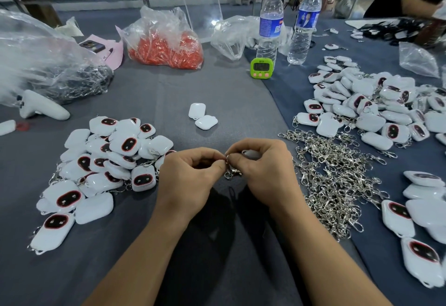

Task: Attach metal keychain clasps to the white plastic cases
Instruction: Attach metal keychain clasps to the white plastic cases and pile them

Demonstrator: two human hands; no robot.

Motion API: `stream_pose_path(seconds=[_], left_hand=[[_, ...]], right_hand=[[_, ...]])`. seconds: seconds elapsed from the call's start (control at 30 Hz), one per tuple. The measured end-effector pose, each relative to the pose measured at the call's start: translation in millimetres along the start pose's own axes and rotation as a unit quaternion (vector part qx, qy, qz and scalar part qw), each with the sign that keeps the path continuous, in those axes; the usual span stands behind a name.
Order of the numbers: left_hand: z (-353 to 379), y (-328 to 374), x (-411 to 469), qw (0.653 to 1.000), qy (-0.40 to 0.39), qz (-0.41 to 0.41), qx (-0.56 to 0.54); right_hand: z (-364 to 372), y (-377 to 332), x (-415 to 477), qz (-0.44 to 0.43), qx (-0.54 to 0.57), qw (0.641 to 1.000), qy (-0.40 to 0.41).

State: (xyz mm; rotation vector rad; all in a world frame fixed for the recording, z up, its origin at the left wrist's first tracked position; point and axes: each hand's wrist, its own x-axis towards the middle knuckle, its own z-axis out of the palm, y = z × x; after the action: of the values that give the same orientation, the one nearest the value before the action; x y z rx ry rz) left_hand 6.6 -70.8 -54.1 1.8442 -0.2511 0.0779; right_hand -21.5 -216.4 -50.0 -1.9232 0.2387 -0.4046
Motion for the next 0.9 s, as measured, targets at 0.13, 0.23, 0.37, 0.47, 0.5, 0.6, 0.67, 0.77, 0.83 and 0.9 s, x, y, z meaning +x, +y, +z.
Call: stream_pose_path(seconds=[0.13, 0.23, 0.37, 0.47, 0.5, 0.6, 0.67, 0.77, 0.83, 0.9], left_hand=[[-1.7, 2.9, -0.5, 1.000, -0.016, 0.008, 0.002], [-4.2, 4.1, 0.4, 0.999, -0.031, 0.010, 0.003], [-5.6, 5.6, -0.5, 0.999, -0.053, 0.011, -0.001], [-6.1, 4.4, 0.3, 0.998, -0.058, 0.018, -0.005], [-5.6, 4.5, 0.3, 0.998, -0.059, 0.020, -0.006], [-2.9, 6.0, -1.9, 0.999, -0.028, 0.027, 0.010], [-2.8, 7.8, -2.7, 0.997, 0.041, 0.047, 0.046], [-11.9, 6.0, -0.6, 0.953, 0.155, 0.118, 0.231], [-15.9, 0.4, 1.9, 0.911, 0.165, 0.161, 0.343], [-16.0, -3.2, 3.0, 0.890, 0.150, 0.166, 0.397]], right_hand=[[-2.7, 0.9, 1.8, 0.005, 0.006, 1.000, -0.025], [-3.4, 0.2, 2.0, 0.008, 0.009, 0.999, -0.033], [-4.5, -1.7, 1.7, 0.009, 0.009, 0.998, -0.062], [-5.0, -2.5, 2.1, 0.003, 0.022, 0.997, -0.079], [-5.4, -2.3, 2.0, 0.004, 0.028, 0.996, -0.083], [-4.6, -1.5, 0.7, 0.012, 0.045, 0.996, -0.077], [-2.5, -0.7, 0.3, 0.030, 0.039, 0.998, -0.048], [-0.9, -0.9, 0.5, 0.060, 0.002, 0.998, -0.013], [-2.5, -3.0, -0.7, 0.057, -0.002, 0.998, -0.013], [-2.8, -6.8, -3.0, 0.031, 0.020, 0.999, -0.033]])
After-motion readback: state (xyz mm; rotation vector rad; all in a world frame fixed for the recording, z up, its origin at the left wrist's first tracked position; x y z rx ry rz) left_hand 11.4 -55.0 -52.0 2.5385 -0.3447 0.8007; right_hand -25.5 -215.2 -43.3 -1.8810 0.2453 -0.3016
